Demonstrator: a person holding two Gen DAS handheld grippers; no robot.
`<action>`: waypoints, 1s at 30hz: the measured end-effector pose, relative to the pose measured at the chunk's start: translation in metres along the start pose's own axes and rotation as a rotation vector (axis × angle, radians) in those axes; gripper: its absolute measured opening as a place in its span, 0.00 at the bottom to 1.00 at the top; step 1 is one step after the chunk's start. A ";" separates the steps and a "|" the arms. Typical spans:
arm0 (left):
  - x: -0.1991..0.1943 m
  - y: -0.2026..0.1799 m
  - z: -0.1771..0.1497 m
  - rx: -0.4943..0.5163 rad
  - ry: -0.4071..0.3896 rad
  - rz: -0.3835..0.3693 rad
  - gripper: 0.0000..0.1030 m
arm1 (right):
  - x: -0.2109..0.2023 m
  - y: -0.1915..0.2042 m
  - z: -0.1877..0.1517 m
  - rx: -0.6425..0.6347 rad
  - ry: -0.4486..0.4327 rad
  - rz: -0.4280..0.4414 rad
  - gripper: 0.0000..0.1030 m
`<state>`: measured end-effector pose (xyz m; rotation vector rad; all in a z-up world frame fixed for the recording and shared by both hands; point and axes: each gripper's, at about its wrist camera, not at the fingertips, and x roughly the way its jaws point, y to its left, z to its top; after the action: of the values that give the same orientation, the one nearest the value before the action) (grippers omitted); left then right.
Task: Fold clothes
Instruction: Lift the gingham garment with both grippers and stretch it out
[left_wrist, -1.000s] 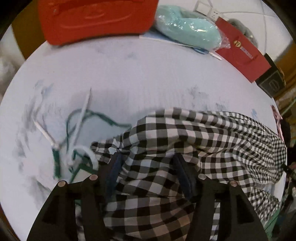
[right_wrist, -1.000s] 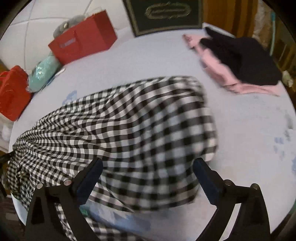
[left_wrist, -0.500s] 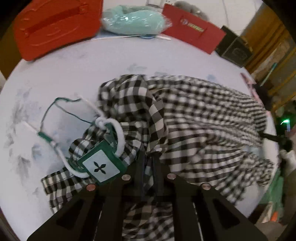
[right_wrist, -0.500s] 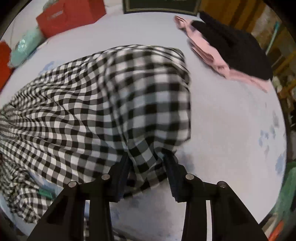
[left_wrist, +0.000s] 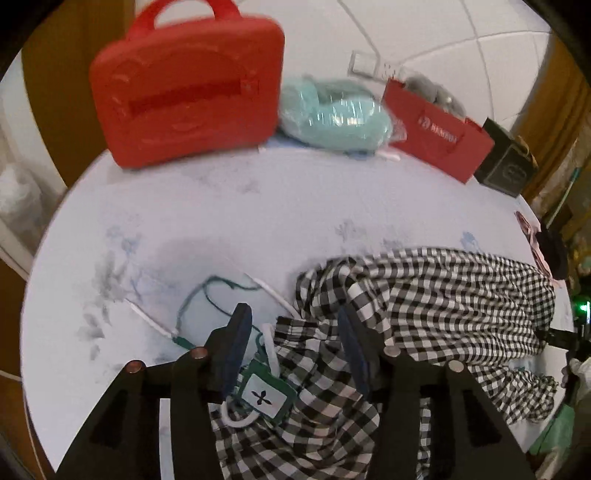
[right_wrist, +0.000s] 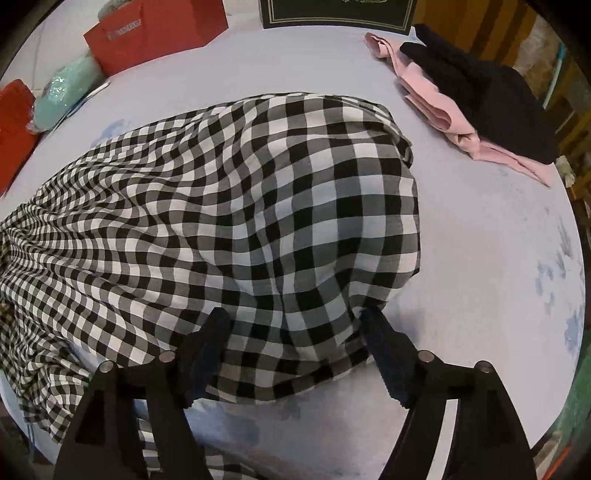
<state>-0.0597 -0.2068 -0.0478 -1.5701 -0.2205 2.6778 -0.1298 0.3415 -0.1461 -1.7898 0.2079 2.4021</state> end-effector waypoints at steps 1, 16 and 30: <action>0.008 0.000 -0.001 0.007 0.022 -0.005 0.48 | 0.000 -0.002 0.002 0.008 -0.004 0.010 0.73; 0.088 -0.064 -0.045 0.149 0.144 0.014 0.34 | -0.019 -0.045 0.023 0.146 -0.176 0.101 0.97; -0.033 0.052 0.065 -0.123 -0.332 0.345 0.13 | -0.083 0.071 0.076 -0.290 -0.369 -0.232 0.13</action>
<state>-0.0975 -0.2683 0.0051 -1.2806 -0.1327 3.2478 -0.1911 0.2843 -0.0428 -1.3318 -0.3828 2.6269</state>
